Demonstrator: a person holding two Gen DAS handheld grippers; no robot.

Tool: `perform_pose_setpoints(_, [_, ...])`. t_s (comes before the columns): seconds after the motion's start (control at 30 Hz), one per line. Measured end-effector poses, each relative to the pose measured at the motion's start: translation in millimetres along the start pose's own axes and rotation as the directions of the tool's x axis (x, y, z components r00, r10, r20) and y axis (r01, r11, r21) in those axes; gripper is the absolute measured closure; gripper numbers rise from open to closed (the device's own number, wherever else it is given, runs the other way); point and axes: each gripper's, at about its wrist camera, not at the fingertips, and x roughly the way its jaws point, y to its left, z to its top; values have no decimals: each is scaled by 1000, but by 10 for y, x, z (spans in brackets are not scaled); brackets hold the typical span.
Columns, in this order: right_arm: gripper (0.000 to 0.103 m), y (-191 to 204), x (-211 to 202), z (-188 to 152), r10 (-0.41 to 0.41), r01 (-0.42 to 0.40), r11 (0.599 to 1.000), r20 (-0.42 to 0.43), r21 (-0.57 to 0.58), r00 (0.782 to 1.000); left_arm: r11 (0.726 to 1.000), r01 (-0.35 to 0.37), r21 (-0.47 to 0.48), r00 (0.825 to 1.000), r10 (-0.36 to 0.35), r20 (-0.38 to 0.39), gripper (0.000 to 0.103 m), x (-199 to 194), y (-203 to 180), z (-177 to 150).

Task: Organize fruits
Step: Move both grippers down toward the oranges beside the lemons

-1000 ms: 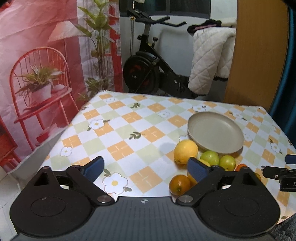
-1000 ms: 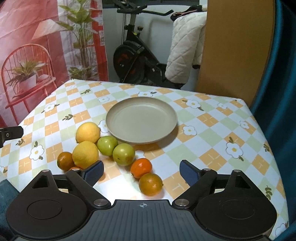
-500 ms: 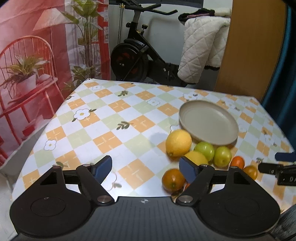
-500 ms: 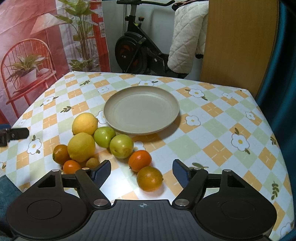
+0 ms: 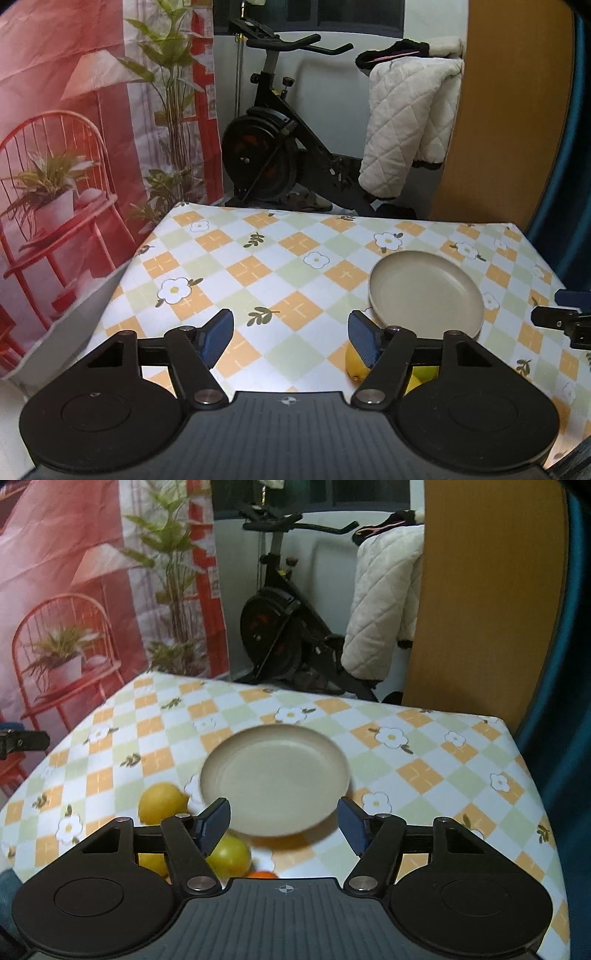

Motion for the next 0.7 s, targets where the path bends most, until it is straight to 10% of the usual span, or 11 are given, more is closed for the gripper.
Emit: perform_pose_setpoints(0.7, [51,-5,318,-669,-26,30,999,-189,19,982,992,59,-114,982,-78,-169,43,402,21,-567])
